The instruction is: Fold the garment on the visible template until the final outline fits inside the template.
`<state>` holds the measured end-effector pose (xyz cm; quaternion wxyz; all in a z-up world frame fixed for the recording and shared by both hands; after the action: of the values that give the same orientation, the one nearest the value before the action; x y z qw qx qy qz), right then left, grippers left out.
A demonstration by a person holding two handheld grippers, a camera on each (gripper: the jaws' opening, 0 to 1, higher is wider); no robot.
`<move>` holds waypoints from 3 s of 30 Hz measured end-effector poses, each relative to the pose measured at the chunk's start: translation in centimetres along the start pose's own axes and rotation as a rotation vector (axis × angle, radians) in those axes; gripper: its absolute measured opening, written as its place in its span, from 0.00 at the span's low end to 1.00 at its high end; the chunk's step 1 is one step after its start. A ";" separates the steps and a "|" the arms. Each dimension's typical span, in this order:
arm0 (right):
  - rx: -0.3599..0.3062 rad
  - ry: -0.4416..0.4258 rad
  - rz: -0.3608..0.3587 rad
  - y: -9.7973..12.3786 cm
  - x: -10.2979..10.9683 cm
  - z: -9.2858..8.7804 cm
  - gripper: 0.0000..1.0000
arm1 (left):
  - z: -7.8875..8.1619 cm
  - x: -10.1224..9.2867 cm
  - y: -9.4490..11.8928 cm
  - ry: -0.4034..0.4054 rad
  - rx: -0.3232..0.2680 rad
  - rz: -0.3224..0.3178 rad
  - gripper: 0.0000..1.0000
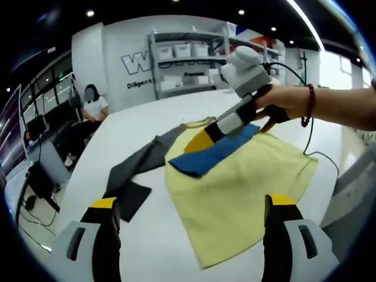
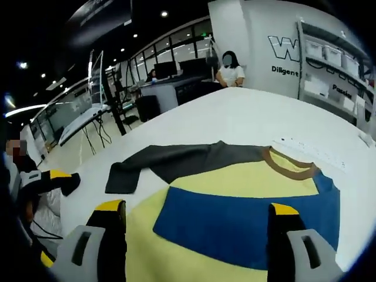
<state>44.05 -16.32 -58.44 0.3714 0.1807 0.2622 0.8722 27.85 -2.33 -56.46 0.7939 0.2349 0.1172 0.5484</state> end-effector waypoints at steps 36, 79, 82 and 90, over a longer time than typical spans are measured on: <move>0.043 -0.159 -0.251 8.8 -13.4 -7.1 0.86 | -0.5 4.7 0.2 0.066 0.024 0.113 0.99; 0.136 -0.084 -0.338 8.3 -17.4 -10.7 0.00 | -2.5 8.2 -0.5 0.107 0.094 0.171 0.94; 0.143 -0.077 -0.333 8.6 -17.8 -10.8 0.00 | -2.6 8.4 -0.8 0.093 0.100 0.171 0.94; 0.153 -0.075 -0.332 9.2 -19.2 -11.2 0.00 | -2.2 9.3 -1.4 0.063 0.100 0.179 0.91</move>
<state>45.87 -39.58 -64.18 0.5048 0.1953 0.3399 0.7691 31.49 6.42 -58.40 0.7249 0.2666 0.1478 0.6177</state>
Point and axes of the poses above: the point that each gripper's makers call its tool centre point, and the gripper's own axes: y roughly backward along the fingers, x roughly to its left, z roughly out of its top, the point moved 5 cm from there along y, roughly backward along the fingers, and after that the axes turned 1 degree about y, right-handed, at the moved point
